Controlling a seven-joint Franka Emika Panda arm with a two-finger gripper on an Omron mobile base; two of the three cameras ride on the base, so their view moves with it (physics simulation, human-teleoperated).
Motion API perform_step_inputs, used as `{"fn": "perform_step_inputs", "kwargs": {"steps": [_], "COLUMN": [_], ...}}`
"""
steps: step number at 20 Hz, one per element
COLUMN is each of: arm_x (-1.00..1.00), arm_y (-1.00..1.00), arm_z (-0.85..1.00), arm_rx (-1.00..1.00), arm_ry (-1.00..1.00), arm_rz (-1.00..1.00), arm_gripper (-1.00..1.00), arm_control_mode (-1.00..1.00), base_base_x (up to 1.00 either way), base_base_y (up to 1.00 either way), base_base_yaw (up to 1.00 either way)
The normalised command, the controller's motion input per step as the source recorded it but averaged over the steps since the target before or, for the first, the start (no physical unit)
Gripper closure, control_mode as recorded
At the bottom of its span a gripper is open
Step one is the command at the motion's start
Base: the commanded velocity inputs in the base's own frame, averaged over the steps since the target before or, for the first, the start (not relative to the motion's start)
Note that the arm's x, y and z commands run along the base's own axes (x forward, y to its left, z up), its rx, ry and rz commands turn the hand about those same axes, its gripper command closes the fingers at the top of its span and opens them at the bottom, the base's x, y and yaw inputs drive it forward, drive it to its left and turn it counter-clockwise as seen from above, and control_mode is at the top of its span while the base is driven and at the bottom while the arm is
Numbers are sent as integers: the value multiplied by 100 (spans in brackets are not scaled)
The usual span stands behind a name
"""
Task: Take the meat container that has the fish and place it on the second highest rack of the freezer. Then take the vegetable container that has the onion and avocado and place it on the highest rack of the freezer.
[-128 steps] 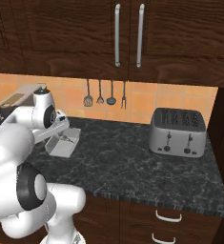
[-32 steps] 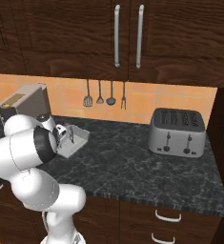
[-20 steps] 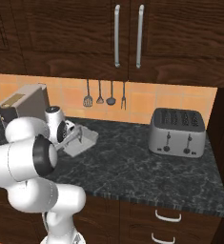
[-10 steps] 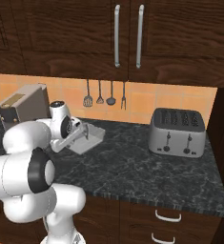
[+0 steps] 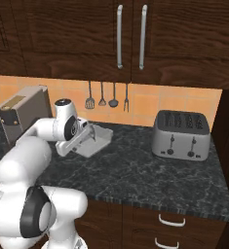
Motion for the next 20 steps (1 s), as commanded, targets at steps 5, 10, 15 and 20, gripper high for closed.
{"fn": "perform_step_inputs", "kwargs": {"steps": [5, 10, 15, 20], "arm_x": [-33, -32, -33, -46], "arm_y": [-25, -13, 0, -13], "arm_z": [41, 34, 38, 51], "arm_rx": [-1, -4, -2, 0], "arm_ry": [0, 0, 0, -1], "arm_rz": [5, 11, 19, 8], "arm_gripper": [100, 100, 100, 100], "arm_control_mode": [-100, -100, -100, -100], "base_base_x": [0, 0, 0, 0], "base_base_y": [0, 0, 0, 0], "base_base_yaw": [0, 0, 0, 0]}}
